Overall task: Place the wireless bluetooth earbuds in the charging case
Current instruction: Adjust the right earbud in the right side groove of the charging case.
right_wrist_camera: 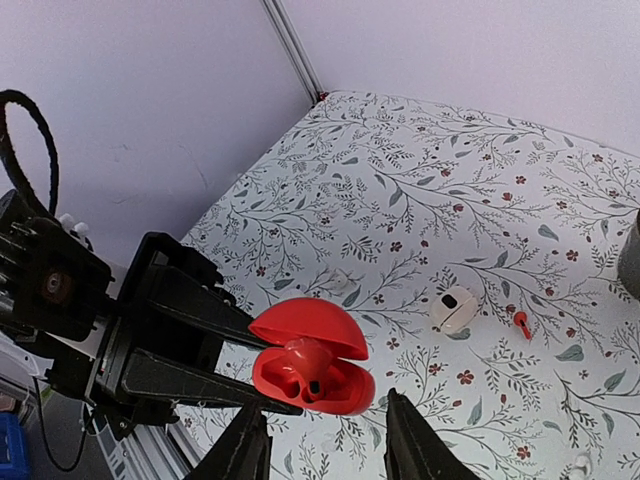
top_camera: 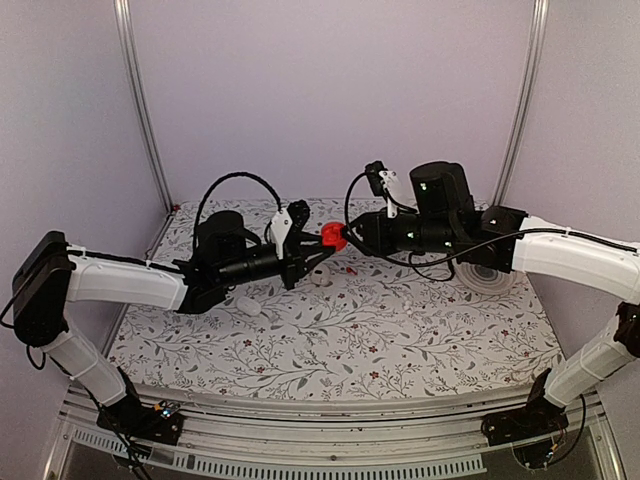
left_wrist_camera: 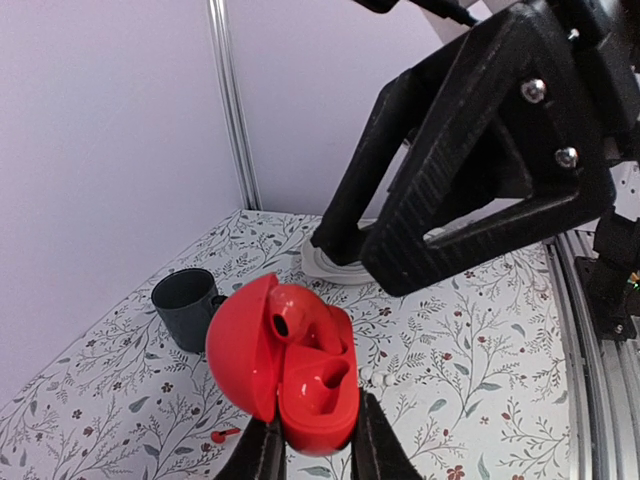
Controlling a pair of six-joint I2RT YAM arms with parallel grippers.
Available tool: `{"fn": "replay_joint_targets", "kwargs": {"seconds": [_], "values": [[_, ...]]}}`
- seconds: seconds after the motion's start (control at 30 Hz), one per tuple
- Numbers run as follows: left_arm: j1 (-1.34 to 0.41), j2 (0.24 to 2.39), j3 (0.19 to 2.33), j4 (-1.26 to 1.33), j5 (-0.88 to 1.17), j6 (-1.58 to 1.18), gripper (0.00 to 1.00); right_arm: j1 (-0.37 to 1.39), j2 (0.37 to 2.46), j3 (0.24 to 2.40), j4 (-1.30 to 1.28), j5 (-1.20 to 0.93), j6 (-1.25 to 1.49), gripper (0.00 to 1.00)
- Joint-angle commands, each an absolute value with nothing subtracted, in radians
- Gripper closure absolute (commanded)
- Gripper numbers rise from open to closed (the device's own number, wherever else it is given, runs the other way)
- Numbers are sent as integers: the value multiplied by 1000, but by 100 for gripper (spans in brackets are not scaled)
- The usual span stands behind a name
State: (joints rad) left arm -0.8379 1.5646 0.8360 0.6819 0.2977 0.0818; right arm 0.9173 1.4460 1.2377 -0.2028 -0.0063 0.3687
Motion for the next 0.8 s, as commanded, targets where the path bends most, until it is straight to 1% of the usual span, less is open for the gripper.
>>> {"fn": "replay_joint_targets", "kwargs": {"seconds": [0.0,0.27,0.77], "values": [[-847,1581,864,663,291,75,100,926,1457,1272,-233,4,390,59],[-848,1581,877,645,287,71,100,925,1489,1300,-265,9,408,63],[-848,1595,899,610,275,70,100,931,1534,1355,-299,39,408,64]]}}
